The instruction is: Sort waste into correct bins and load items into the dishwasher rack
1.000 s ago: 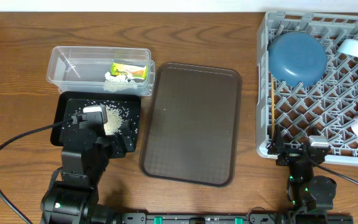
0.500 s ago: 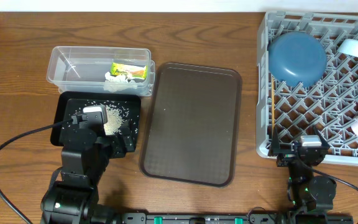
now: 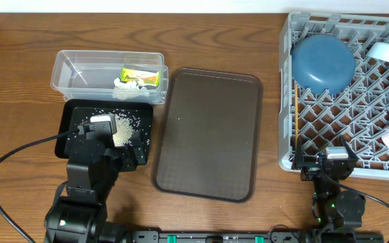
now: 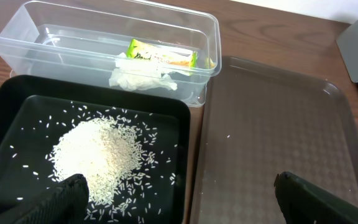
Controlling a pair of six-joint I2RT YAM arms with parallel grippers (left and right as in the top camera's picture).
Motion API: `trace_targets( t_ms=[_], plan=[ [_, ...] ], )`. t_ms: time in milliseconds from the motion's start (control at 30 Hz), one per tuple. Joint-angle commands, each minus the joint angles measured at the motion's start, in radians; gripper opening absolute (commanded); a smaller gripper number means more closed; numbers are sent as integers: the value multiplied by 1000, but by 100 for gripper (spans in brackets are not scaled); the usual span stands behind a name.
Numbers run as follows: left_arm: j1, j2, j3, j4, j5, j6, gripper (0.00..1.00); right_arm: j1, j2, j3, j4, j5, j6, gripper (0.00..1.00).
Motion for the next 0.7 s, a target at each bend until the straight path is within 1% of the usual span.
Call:
trace_targets(
  t_ms=[0,300,367,533,600,667],
  plan=[
    [3,0,-6,1,-8,18,98,10,2,-1,-3,-11,-10,99],
    [3,0,-6,1,-9,19,98,10,2,-1,-3,-11,-10,99],
    [3,0,-6,-22,-29,42,98,10,2,-1,-3,-11,-10,99],
    [3,-13,-12,-46,-35,42,98,10,2,-1,-3,-11,-10,99],
    [9,-36,-24,-27,-34,63,98,10,2,-1,-3,-11,-10,99],
    [29,-75,-58,38,-34,92,98,10,2,-1,-3,-11,-10,99]
  ],
)
